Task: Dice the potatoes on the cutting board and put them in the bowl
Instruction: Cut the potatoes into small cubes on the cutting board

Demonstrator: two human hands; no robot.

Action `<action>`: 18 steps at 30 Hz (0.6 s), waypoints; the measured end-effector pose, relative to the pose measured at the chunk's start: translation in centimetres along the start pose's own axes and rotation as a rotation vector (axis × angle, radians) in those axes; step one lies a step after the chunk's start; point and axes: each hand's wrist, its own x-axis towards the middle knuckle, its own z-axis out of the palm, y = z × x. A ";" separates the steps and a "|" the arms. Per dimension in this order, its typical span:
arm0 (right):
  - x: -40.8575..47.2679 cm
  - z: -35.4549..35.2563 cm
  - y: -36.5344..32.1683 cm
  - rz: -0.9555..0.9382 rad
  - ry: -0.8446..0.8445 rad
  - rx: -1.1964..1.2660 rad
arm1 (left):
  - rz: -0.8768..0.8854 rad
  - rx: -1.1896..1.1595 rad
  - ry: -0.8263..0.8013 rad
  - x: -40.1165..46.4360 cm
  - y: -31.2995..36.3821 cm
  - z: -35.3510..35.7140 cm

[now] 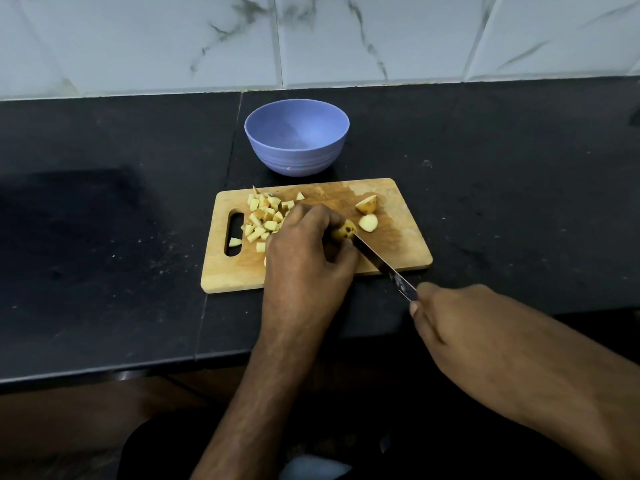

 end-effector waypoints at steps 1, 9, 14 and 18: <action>0.0 0.4 0.1 0.002 -0.006 -0.008 | -0.005 -0.003 -0.001 -0.1 0.0 0.0; -0.6 1.3 0.5 -0.013 0.056 -0.042 | 0.009 -0.020 0.036 -0.9 -0.1 -0.3; -1.5 -1.1 -0.5 -0.040 0.060 0.023 | -0.008 -0.012 0.057 -1.0 -0.1 -0.3; -1.2 -1.3 -1.2 -0.085 0.069 0.018 | -0.017 0.026 0.057 -0.9 -0.1 -0.3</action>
